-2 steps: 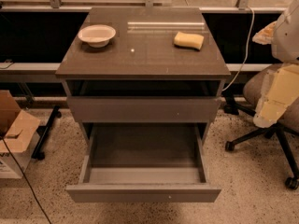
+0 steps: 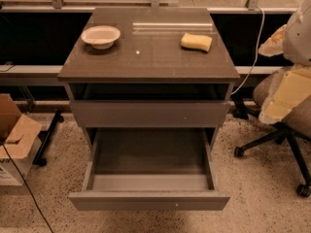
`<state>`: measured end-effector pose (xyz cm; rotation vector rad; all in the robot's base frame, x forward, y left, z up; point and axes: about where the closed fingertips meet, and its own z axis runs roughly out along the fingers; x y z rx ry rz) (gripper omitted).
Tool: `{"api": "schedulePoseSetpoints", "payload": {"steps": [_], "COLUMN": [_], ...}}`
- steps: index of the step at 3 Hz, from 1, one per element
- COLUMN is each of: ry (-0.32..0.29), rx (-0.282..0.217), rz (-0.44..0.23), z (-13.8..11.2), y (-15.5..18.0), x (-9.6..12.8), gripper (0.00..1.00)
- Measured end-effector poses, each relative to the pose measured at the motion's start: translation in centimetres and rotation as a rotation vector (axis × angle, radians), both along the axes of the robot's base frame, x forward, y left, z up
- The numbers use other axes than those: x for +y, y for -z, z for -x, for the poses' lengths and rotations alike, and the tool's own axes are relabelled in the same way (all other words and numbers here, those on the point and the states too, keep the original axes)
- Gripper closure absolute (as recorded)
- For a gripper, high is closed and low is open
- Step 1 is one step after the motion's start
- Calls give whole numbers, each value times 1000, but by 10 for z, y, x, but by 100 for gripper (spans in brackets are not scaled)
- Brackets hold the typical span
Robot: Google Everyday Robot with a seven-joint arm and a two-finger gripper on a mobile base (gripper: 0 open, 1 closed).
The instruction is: Close middle drawer
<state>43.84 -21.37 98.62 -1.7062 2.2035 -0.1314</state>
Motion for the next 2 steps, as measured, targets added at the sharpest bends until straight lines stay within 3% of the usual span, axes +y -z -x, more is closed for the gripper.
{"api": "schedulePoseSetpoints", "payload": {"steps": [2], "ry": [-60], "rx": [64], "rz": [-17], "z": [1], "y": [58], "x": [16], "gripper": [74]}}
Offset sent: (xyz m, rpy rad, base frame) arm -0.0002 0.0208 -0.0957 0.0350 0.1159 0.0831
